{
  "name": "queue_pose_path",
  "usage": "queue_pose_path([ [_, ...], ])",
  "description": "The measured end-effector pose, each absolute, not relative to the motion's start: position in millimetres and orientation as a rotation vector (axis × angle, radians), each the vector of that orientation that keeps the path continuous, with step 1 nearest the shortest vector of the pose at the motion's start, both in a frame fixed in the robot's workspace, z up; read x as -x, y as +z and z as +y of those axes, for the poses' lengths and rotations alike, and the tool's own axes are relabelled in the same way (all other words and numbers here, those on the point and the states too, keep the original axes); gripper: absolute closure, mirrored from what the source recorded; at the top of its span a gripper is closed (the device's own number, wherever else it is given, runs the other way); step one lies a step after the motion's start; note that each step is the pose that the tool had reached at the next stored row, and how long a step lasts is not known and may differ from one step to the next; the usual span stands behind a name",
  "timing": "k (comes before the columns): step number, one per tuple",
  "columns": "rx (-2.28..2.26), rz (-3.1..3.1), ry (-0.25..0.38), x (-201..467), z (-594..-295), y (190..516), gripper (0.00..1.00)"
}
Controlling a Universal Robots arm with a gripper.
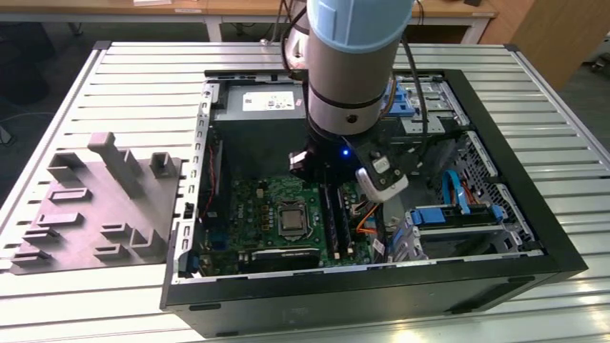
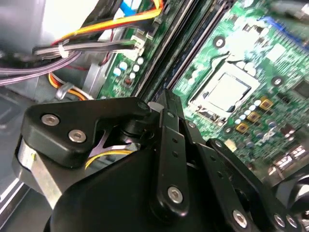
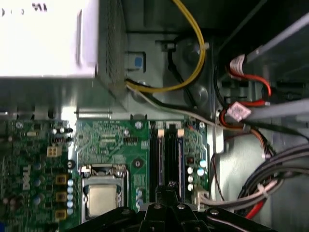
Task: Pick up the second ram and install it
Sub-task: 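Press down the second ram until it locks into place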
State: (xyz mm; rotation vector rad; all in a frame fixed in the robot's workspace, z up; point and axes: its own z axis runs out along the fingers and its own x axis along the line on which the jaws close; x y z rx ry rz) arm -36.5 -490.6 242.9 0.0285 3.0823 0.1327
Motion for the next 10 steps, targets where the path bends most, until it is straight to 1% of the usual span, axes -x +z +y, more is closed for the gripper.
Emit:
queue_pose_path([
  [10,-0.036,3.082,0.132,37,-519,243,0.9],
])
